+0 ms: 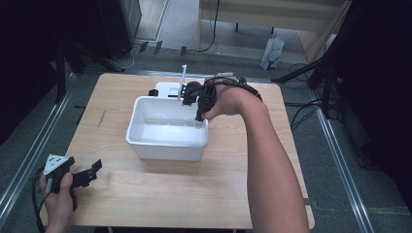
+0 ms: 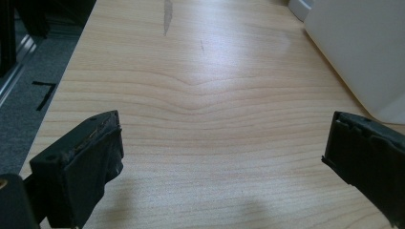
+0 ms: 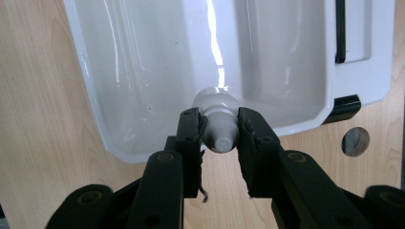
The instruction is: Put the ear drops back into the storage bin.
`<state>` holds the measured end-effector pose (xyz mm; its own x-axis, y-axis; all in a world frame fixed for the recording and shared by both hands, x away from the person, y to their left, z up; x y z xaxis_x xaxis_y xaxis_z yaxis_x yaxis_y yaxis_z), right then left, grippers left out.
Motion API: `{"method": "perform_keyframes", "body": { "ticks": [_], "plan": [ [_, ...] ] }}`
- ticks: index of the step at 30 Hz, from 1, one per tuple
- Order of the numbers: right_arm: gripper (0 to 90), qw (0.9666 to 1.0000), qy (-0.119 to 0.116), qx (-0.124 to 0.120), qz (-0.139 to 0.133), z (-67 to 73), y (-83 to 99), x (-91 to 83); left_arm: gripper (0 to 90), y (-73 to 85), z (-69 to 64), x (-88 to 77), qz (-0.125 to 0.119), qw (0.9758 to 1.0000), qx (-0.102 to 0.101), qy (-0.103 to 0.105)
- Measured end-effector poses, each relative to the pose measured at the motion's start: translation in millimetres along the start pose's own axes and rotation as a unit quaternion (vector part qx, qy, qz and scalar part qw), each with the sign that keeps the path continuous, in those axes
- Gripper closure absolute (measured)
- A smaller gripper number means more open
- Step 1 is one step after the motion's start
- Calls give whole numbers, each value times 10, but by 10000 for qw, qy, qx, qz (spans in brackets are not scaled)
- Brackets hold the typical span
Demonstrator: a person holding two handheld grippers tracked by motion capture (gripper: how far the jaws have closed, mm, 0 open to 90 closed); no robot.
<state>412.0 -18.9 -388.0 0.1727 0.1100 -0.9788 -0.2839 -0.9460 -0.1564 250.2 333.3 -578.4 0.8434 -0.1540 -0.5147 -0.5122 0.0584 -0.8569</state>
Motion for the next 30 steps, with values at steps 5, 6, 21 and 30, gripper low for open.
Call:
{"method": "perform_keyframes", "body": {
  "ticks": [5,6,21,30],
  "plan": [
    [725,10000,7,-48,58,-4,16,105,3,-1,1,3,-5,10000,4,0],
    [725,10000,0,-60,71,-5,22,123,3,-1,1,3,-4,10000,2,0],
    [724,9998,2,-90,151,-6,73,465,3,-1,2,3,-2,10000,4,6],
    [723,9989,307,-329,159,-33,64,646,3,-2,4,5,-12,10000,6,10]
  ]
}}
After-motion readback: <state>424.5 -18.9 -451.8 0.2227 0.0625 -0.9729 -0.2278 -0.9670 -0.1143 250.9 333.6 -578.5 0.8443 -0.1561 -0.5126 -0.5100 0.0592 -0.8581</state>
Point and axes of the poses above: each handheld gripper's, and its own axes: x roughly forward along the jaws, y roughly out of its underside, z roughly to its left, the point moved 5 cm from there along x, roughly forward along the jaws, and after that the axes turned 11 degrees about x, right-handed, at the moved point
